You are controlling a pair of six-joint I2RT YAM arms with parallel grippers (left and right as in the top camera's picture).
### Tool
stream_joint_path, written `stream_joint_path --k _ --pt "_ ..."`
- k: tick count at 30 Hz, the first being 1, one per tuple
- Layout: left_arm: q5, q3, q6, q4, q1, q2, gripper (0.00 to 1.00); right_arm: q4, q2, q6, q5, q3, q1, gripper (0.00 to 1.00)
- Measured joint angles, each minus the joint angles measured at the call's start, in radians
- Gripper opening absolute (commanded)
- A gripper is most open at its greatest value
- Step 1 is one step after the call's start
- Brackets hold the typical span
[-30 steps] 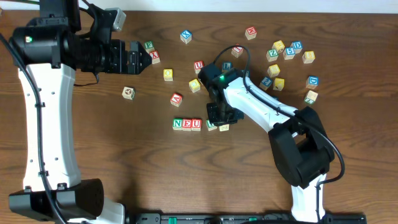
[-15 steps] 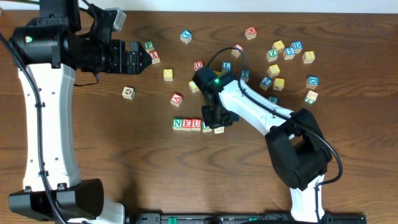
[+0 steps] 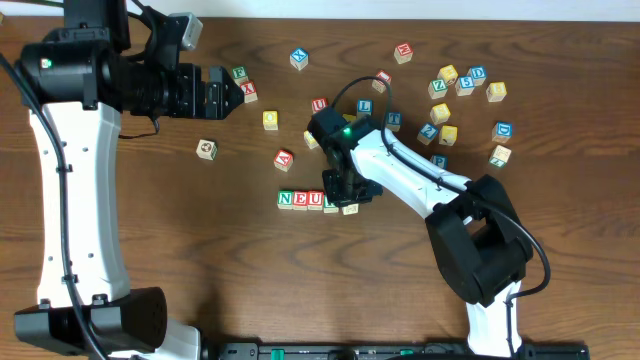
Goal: Spell out NEURIPS
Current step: 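Lower the I block onto the table beside the R block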
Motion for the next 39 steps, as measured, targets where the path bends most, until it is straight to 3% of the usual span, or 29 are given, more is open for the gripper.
stream_joint_path --k 39 --pt "0.000 0.000 0.000 0.000 0.000 0.000 0.98 -0.021 0.000 0.027 0.027 0.000 0.000 0.01"
